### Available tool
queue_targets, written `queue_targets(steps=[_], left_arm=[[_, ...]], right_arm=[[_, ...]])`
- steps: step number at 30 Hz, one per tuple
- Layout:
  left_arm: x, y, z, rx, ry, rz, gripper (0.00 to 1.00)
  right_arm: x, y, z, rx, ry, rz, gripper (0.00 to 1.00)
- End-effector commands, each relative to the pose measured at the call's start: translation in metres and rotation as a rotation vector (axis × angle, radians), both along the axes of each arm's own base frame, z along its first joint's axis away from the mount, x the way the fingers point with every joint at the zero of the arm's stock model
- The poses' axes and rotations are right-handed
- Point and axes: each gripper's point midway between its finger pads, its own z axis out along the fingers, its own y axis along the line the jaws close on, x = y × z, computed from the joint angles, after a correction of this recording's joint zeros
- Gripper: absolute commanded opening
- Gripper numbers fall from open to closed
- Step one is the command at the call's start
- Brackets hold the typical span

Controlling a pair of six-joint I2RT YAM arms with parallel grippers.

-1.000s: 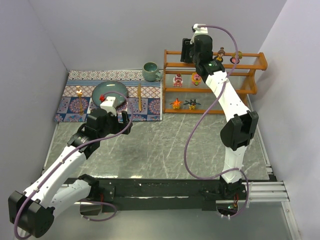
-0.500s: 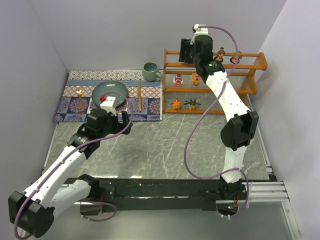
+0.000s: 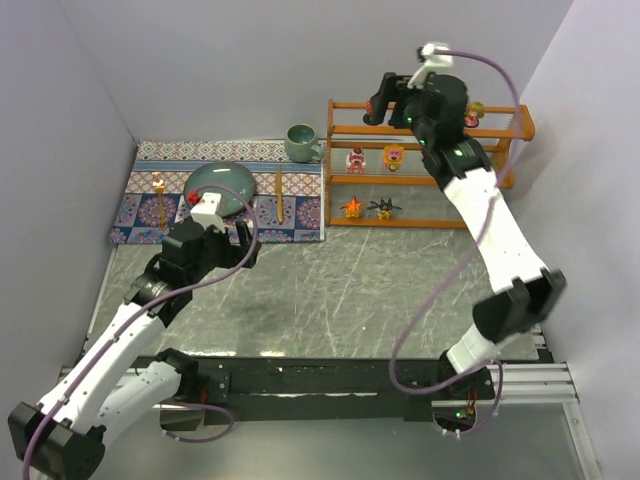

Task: Place and organize the plastic toys onto the shelf

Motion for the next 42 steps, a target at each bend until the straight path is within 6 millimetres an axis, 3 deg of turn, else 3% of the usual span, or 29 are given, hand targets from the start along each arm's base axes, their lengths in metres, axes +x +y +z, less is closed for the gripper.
queue_targets(steps=[1,2,3,4,5,6,7,8,9,10,11,12,14,15,17,18,20,23,29,37,42], left_arm=[[-0.001,0.012,0.031,-0.043,-0.098,0.058,0.97],[-0.001,0.016,0.035,-0.045,-0.113,0.079,0.97],[-0.002,0.019,0.041,-0.052,-0.132,0.092,0.97],[-0.007,0.024,0.049,-0.068,-0.164,0.108,0.97],[-0.008,0.03,0.055,-0.073,-0.187,0.135,0.97],[-0.01,0.035,0.059,-0.08,-0.203,0.157,0.97],[-0.016,0.04,0.07,-0.099,-0.242,0.173,0.97],[-0.018,0.045,0.075,-0.112,-0.262,0.189,0.97],[-0.02,0.052,0.079,-0.118,-0.287,0.221,0.97],[-0.027,0.058,0.09,-0.14,-0.329,0.24,0.97],[-0.031,0.063,0.095,-0.153,-0.352,0.256,0.97],[-0.033,0.07,0.1,-0.161,-0.378,0.288,0.97],[-0.046,0.082,0.114,-0.194,-0.439,0.322,0.97],[-0.049,0.086,0.115,-0.203,-0.455,0.335,0.97],[-0.059,0.1,0.126,-0.24,-0.512,0.385,0.97],[-0.061,0.105,0.127,-0.249,-0.523,0.41,0.97],[-0.069,0.114,0.134,-0.275,-0.56,0.442,0.97],[-0.076,0.122,0.14,-0.303,-0.601,0.47,0.97],[-0.08,0.139,0.137,-0.316,-0.608,0.565,0.97],[-0.077,0.138,0.136,-0.315,-0.61,0.561,0.97],[-0.075,0.137,0.135,-0.311,-0.605,0.558,0.97]], right_arm=[[-0.056,-0.011,0.052,0.076,-0.149,0.041,0.9],[-0.061,-0.014,0.028,0.066,-0.111,0.032,0.91],[-0.085,-0.024,0.043,0.081,-0.16,0.023,0.93],[-0.095,-0.034,0.044,0.089,-0.181,-0.01,0.94],[-0.1,-0.039,0.016,0.077,-0.136,-0.032,0.96],[-0.124,-0.051,0.028,0.096,-0.18,-0.056,0.99],[-0.134,-0.061,0.021,0.097,-0.176,-0.092,1.0],[-0.139,-0.067,-0.005,0.082,-0.135,-0.115,1.0],[-0.163,-0.078,0.004,0.103,-0.178,-0.132,1.0],[-0.172,-0.084,-0.005,0.101,-0.167,-0.15,1.0],[-0.178,-0.094,-0.029,0.09,-0.134,-0.195,1.0],[-0.201,-0.104,-0.023,0.118,-0.174,-0.214,1.0],[-0.216,-0.119,-0.054,0.108,-0.133,-0.271,1.0],[-0.236,-0.129,-0.049,0.135,-0.18,-0.288,1.0],[-0.249,-0.138,-0.075,0.122,-0.148,-0.317,1.0],[-0.264,-0.147,-0.073,0.15,-0.183,-0.343,1.0],[-0.273,-0.153,-0.092,0.161,-0.154,-0.365,1.0],[-0.291,-0.16,-0.099,0.202,-0.185,-0.38,1.0],[-0.322,-0.184,-0.098,0.231,-0.234,-0.458,1.0],[-0.337,-0.204,-0.113,0.312,-0.324,-0.547,1.0],[-0.352,-0.214,-0.105,0.363,-0.409,-0.566,1.0]])
